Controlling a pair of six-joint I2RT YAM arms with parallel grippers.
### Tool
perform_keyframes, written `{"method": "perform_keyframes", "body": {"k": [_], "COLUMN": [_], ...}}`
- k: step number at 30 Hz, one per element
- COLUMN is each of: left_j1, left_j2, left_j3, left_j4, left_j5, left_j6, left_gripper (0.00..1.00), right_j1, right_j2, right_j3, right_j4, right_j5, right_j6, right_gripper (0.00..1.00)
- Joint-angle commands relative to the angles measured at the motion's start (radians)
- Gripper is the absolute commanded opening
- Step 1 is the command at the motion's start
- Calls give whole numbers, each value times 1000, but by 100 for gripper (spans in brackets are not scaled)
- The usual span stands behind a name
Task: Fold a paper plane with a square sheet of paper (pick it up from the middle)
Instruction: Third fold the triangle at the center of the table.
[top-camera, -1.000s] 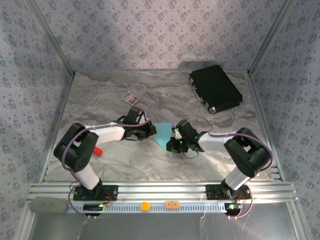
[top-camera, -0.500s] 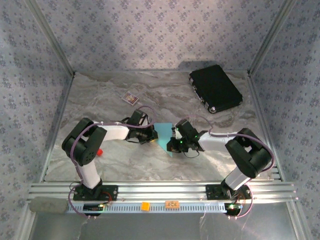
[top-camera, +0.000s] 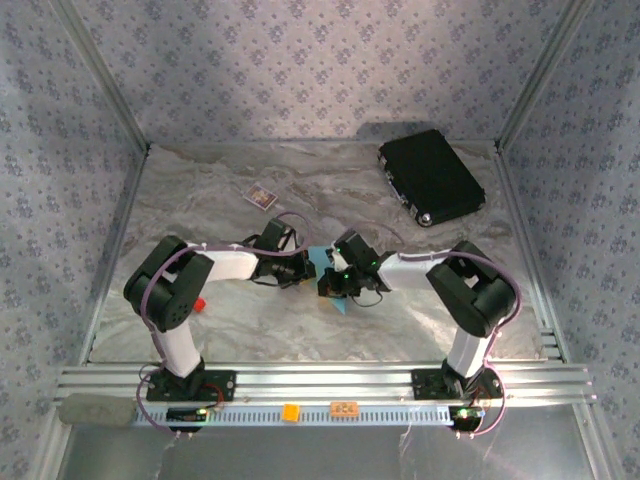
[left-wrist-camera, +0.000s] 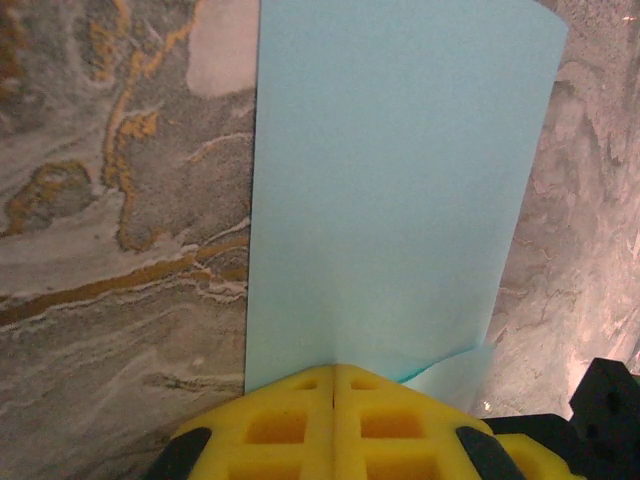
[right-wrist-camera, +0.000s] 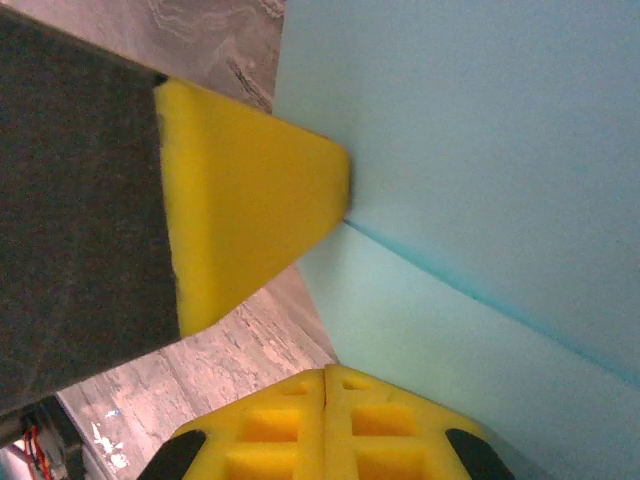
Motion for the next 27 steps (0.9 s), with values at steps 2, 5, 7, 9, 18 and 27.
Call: {"method": "perform_keyframes", "body": {"k": [2,5,7,9,18,27], "left_j1": [5,6,6,6,8,-8], "left_j2": [33,39,42,42,34,-19], "left_j3": [-23,-27,-28,-29,-56,-107], "left_j4": [-47,-46,-40,-40,-24,27], "left_j5": [-24,-28,-24,-24,-28,-51], "left_j6": [16,17,15,15,-5,-72], "left_gripper": [1,1,0,0,0,0], "right_j1": [-2,-4,-12,-19,-39,-47], "right_j2": [-40,-101,-140,-174,-304,-372], "right_j3": [-17,-65,-120,-179,-323,-263], "right_j4": [-44,-76,-68,-49,-70,-121], "right_j5": [-22,-12,-15,-24,-12,62], "right_j6": [-18,-35,-31,-17,-19,-17], "right_gripper": [4,6,7,7,8,8]}}
